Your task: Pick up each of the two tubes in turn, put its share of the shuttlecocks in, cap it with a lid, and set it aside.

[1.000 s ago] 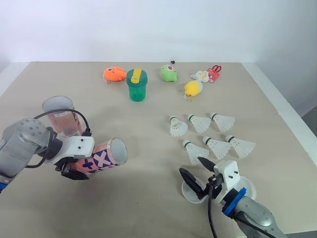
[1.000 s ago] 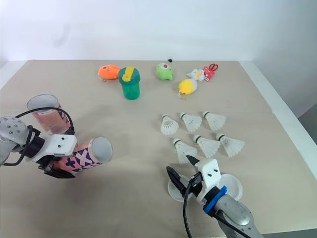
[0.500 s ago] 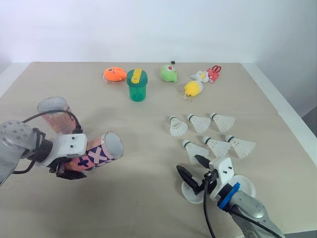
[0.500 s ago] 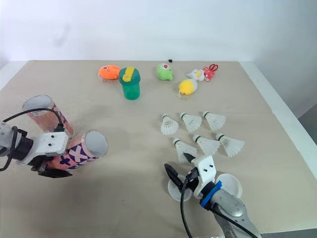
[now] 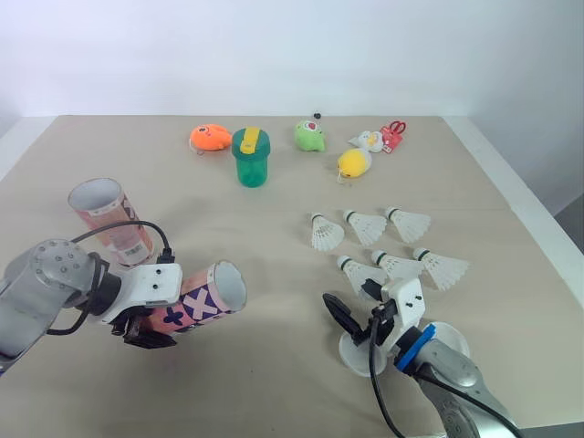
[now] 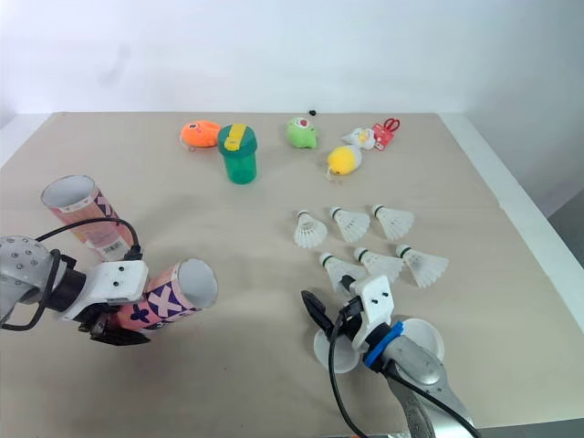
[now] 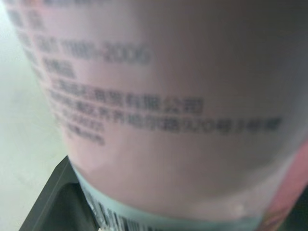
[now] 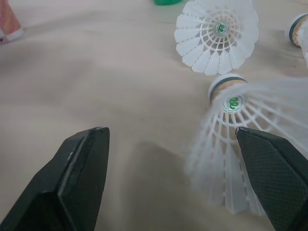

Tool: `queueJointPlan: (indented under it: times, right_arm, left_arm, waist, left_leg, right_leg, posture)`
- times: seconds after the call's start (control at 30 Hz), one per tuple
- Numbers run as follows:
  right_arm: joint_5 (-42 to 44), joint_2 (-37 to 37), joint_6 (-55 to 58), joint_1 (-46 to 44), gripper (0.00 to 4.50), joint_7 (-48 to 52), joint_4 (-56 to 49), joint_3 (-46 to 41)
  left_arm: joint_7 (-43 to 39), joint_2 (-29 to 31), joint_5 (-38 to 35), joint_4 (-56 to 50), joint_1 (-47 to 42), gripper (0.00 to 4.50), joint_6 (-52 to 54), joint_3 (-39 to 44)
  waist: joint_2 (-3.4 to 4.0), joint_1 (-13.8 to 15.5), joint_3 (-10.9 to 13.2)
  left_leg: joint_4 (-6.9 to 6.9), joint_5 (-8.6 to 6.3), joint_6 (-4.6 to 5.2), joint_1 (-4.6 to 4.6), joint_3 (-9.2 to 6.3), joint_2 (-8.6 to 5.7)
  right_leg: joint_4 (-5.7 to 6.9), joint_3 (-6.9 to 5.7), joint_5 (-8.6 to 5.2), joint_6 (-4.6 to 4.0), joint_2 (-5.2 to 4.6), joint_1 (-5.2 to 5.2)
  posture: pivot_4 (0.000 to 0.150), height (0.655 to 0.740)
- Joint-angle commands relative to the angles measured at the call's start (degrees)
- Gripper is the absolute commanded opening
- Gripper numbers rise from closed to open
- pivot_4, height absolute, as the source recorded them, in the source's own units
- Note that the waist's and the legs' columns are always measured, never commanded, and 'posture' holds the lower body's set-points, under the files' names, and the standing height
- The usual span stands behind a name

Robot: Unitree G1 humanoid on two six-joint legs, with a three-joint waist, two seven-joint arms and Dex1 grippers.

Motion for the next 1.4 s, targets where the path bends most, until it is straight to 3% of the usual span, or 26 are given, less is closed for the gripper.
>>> queueJointPlan:
  times: [0.03,0.27,0.5,0.67,0.77,1.0,1.27,1.3,1.37,1.4]
  right_arm:
    - [0.6,0.4,0.6,-0.6,3.42,-0.8,-1.8,-0.3]
    - [1.3,0.7,1.3,-0.9,0.03,-1.3,-2.5,-0.8]
    - [7.2,-3.6,0.7,-2.2,0.03,4.7,-8.8,-3.4]
    - [19.4,-11.0,8.9,-14.2,0.03,11.1,-12.6,-5.1]
    - [21.2,-15.5,12.0,-21.5,0.03,16.5,-10.7,-1.8]
    - [14.9,-14.0,12.2,-36.1,0.03,22.9,-1.9,10.7]
    - [11.5,-9.4,13.0,-41.5,0.03,24.1,-0.1,16.8]
    - [12.0,-8.9,13.7,-41.3,0.65,23.9,-0.2,16.5]
    - [12.7,-8.5,14.5,-40.6,1.34,23.8,-0.5,15.7]
    - [13.5,-8.3,14.9,-39.9,1.96,23.4,-0.9,14.9]
  left_arm:
    - [0.8,0.2,1.0,0.7,-0.7,3.37,-0.5,-0.1]
    - [1.1,-0.8,1.1,1.0,-1.5,3.37,-0.3,-0.9]
    - [1.2,-1.4,1.4,2.1,-2.3,3.37,-0.5,-2.0]
    - [1.0,-2.1,1.9,3.1,-3.8,3.37,-0.5,-3.2]
    - [0.8,-2.9,2.4,4.0,-4.8,3.37,-0.7,-4.1]
    - [0.9,-4.5,3.0,5.0,-6.8,3.37,-0.9,-5.2]
    - [1.1,-5.2,2.9,4.8,-7.1,3.37,-0.5,-4.7]
    - [1.1,-5.3,2.8,4.8,-7.1,3.37,-0.5,-4.6]
    - [1.2,-5.3,2.8,4.7,-7.0,3.37,-0.4,-4.6]
    - [1.2,-5.3,2.8,4.7,-7.0,3.37,-0.5,-4.6]
  waist:
    - [0.00,0.0,0.0]
    - [0.00,0.0,0.0]
    - [0.03,0.0,0.0]
    - [0.18,-0.1,0.1]
    - [0.17,0.0,0.1]
    - [0.20,0.1,0.1]
    - [0.23,0.3,0.1]
    - [0.23,0.3,0.1]
    - [0.24,0.4,0.1]
    - [0.24,0.4,0.1]
  left_leg:
    - [0.00,0.00,0.00,0.00,0.00,0.01]
    - [0.00,0.00,0.00,0.00,0.00,0.01]
    - [0.01,0.00,0.00,0.01,0.01,0.00]
    - [0.20,0.02,0.02,0.03,0.02,0.03]
    - [0.44,0.02,0.04,0.01,0.00,0.07]
    - [0.56,0.02,0.04,-0.05,0.01,0.04]
    - [0.59,0.02,0.04,-0.15,0.03,0.02]
    - [0.59,0.02,0.04,-0.15,0.03,0.02]
    - [0.59,0.02,0.04,-0.14,0.01,0.03]
    - [0.60,0.02,0.04,-0.14,0.01,0.04]
  right_leg:
    - [0.01,0.00,0.00,-0.01,0.01,0.00]
    - [0.01,0.00,-0.02,-0.02,0.01,0.00]
    - [0.02,0.02,-0.01,0.00,0.00,0.02]
    - [0.05,0.03,0.13,0.02,0.03,0.06]
    - [0.06,0.03,0.18,0.01,0.08,0.13]
    - [0.06,0.07,0.13,-0.07,0.08,0.13]
    - [0.05,0.09,0.25,0.23,0.03,0.07]
    - [0.05,0.09,0.25,0.22,0.03,0.06]
    - [0.06,0.07,0.27,0.21,0.04,0.06]
    - [0.06,0.06,0.27,0.21,0.04,0.07]
  posture:
    - [0.150,0.7400]
    - [0.150,0.7400]
    - [0.150,0.7400]
    - [0.150,0.7400]
    - [0.150,0.7400]
    - [0.150,0.7400]
    - [0.150,0.7400]
    - [0.150,0.7400]
    - [0.150,0.7400]
    - [0.150,0.7400]
